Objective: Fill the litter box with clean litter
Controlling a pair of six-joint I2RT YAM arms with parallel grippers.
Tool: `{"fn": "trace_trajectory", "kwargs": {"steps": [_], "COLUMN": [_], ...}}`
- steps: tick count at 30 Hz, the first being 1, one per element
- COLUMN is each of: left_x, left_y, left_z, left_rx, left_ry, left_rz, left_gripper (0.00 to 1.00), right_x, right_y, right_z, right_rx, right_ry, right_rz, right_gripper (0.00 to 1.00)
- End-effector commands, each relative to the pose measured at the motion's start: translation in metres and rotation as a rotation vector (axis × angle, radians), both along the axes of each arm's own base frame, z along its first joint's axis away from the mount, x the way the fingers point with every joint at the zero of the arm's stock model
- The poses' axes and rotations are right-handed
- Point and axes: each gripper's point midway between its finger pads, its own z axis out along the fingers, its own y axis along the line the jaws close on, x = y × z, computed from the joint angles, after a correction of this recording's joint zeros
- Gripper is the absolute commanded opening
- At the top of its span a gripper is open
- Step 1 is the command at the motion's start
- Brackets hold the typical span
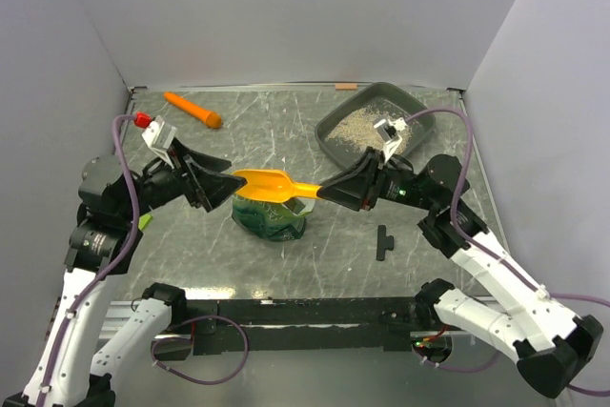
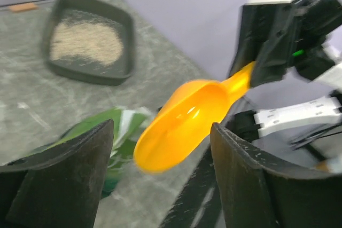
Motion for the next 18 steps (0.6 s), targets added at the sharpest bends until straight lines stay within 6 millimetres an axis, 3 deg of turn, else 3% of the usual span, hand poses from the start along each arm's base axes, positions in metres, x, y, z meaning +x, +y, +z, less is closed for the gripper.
{"fn": "trace_trajectory", "kwargs": {"steps": [1, 6, 9, 14, 18], "left_x": [0.004, 0.006, 0.009, 0.007, 0.024], "left_y": [0.016, 0.018, 0.013, -0.012, -0.015], "left_z": [0.008, 0.007, -0.006, -0.045, -0.063], "left_rx": [0.146, 0.226, 0.302, 0.489, 0.631], "left_ry": [-0.141, -0.239, -0.272, -0.323, -0.329], "left_rz": [0.075, 0.072, 0.039, -0.114, -0.091], "left_gripper": [0.78, 0.79, 0.79, 0.82, 0.82], "right_x": [-0.002, 0.001, 0.003, 0.005, 0.004], "right_y": [-0.026, -0.05, -0.057, -0.063, -0.063], "right_z": [0.038, 0.041, 0.036, 0.034, 0.026], "right_rx": [-0.005, -0.095, -0.16, -0.217, -0.235], "right_ry": [-0.141, -0.129, -0.103, -0.094, -0.098], "right_rz": [-0.16, -0.304, -0.331, -0.359, -0.35], "right_gripper": [0.0, 0.0, 0.0, 0.0, 0.0]}}
